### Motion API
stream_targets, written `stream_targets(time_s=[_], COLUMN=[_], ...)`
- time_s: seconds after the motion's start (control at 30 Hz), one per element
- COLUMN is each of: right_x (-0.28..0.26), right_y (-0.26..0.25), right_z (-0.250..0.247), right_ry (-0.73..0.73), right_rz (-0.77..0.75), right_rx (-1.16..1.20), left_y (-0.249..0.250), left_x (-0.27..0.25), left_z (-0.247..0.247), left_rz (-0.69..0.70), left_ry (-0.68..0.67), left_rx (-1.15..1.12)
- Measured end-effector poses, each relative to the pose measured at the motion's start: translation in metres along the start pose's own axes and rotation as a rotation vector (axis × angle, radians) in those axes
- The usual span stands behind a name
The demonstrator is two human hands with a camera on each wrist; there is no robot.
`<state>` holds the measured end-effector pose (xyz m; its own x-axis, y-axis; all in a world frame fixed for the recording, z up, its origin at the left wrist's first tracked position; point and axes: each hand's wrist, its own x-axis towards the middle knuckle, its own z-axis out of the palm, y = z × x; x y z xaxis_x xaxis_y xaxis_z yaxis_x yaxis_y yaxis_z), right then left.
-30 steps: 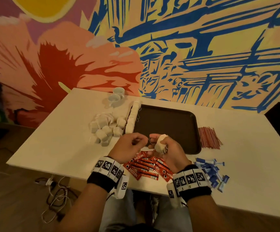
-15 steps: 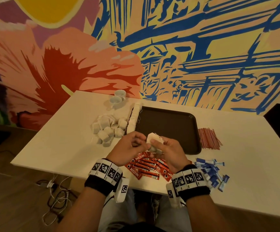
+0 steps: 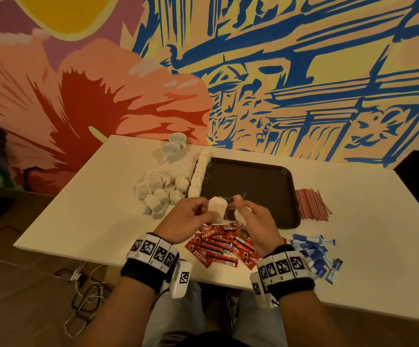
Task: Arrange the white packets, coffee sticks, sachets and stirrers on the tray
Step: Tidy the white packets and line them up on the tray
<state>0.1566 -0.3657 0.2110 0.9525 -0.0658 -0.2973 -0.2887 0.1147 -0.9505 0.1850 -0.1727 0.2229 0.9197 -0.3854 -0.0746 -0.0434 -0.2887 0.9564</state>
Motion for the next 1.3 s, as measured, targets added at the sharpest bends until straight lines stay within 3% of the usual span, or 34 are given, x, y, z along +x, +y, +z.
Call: stream_targets(time_s=[0.1, 0.3, 0.6, 0.67, 0.8, 0.97, 1.3], right_x=[0.005, 0.009, 0.016, 0.018, 0.022, 0.025, 0.031], right_y=[0.002, 0.005, 0.008, 0.009, 0.014, 0.017, 0.018], right_z=[-0.004, -0.01, -0.017, -0.019, -0.024, -0.027, -0.034], right_ry=[0.067, 0.038, 0.041, 0.048, 0.06, 0.062, 0.097], right_rz=[0.002, 0.04, 0.059, 0.071, 0.11, 0.114, 0.092], right_rx=[-0.028, -0.006, -0.014, -0.006, -0.02, 0.01, -0.025], left_y=[0.001, -0.009, -0.06, -0.074, -0.098, -0.12, -0.127], left_x=[0.007, 0.043, 0.116, 0.127, 0.14, 0.146, 0.17], left_z=[-0.014, -0.051, -0.08, -0.077, -0.066, -0.058, -0.055], left_rz=[-0.031, -0.074, -0.258, -0.291, -0.329, -0.3, -0.374], left_ry=[0.058, 0.206, 0.357, 0.335, 0.147, 0.006, -0.021], left_rx=[0.062, 0.152, 0.447, 0.484, 0.656, 0.833, 0.942])
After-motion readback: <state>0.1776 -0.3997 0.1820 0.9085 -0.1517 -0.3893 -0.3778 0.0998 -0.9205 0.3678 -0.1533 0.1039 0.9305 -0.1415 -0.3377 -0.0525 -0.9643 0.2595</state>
